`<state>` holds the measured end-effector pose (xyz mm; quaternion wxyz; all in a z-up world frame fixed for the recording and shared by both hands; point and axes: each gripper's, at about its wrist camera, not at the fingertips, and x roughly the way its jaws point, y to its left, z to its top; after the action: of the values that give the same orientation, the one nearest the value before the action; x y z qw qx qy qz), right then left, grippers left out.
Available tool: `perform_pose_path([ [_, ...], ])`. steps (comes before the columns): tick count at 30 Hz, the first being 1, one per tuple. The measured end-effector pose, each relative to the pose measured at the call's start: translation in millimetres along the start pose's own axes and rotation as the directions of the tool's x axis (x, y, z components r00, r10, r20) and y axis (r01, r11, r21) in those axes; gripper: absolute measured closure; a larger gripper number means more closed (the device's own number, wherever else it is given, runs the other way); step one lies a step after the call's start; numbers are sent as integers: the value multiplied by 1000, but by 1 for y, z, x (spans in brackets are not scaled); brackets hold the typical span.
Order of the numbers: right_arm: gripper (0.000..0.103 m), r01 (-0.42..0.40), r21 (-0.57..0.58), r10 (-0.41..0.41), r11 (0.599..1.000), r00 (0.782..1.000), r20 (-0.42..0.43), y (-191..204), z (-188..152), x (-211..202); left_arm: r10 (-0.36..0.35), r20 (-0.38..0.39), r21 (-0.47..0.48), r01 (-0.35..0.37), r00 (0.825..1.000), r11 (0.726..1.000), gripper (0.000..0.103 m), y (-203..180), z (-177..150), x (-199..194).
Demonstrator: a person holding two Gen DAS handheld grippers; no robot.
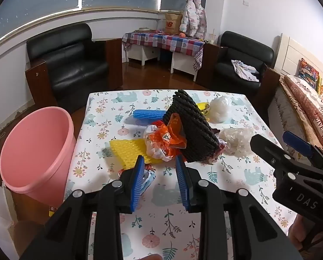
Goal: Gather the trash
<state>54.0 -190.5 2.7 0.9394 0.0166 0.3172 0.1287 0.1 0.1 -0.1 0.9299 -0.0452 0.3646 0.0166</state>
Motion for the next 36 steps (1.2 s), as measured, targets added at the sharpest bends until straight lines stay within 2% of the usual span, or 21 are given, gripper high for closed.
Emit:
perform_pose_path([
  [36,10,1,-3,-1,1000,1000,6,0,1,-2,6,-2,4,-6,1000,1000,74,0,0,0],
])
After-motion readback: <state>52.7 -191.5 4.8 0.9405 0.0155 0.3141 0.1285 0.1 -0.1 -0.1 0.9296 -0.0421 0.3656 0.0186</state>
